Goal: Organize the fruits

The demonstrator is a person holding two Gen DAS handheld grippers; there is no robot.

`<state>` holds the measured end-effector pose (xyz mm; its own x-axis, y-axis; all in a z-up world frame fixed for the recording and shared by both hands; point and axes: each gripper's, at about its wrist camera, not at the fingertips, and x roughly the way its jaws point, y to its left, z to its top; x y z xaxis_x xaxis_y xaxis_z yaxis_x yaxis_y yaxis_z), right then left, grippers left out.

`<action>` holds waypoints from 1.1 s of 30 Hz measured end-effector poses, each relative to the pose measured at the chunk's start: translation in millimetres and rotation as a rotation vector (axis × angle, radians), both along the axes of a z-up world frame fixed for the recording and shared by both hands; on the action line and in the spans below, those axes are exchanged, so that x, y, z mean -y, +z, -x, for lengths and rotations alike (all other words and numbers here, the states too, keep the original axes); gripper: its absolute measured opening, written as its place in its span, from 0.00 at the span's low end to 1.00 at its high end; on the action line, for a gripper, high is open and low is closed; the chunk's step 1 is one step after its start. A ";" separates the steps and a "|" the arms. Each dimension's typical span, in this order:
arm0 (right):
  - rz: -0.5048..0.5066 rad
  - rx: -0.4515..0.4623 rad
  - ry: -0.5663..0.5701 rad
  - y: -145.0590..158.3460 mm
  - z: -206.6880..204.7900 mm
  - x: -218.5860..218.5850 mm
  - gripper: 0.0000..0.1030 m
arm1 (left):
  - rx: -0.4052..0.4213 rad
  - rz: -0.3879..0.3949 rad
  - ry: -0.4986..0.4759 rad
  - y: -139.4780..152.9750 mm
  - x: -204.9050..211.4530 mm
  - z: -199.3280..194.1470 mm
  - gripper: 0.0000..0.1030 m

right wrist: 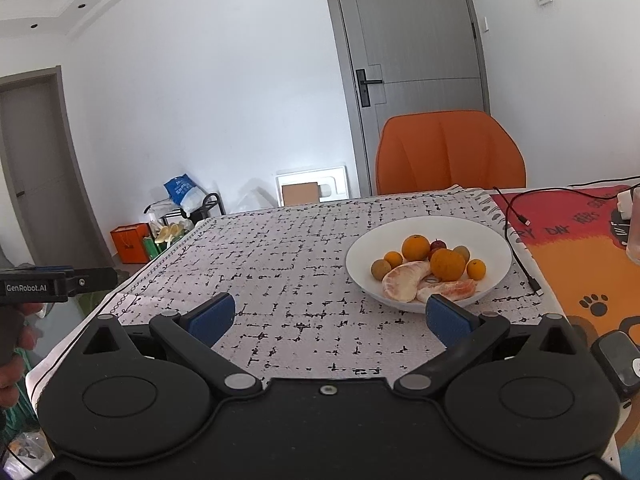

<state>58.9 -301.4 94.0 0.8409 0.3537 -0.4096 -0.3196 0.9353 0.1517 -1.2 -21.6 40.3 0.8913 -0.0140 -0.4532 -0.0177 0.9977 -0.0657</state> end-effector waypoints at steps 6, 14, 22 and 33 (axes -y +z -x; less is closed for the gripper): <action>0.002 0.001 -0.001 -0.8 1.2 -0.7 1.00 | -0.003 -0.003 0.006 -1.6 -0.7 0.4 1.00; 0.003 -0.002 -0.001 -1.3 -0.1 -1.2 1.00 | -0.016 0.012 0.011 -2.5 -3.6 -1.2 1.00; 0.004 -0.006 0.001 -1.9 0.0 -3.6 1.00 | -0.018 0.007 0.008 -2.0 -2.3 -0.9 1.00; 0.006 -0.003 0.006 0.3 1.4 -5.3 1.00 | -0.004 0.003 0.009 2.5 -0.8 3.5 1.00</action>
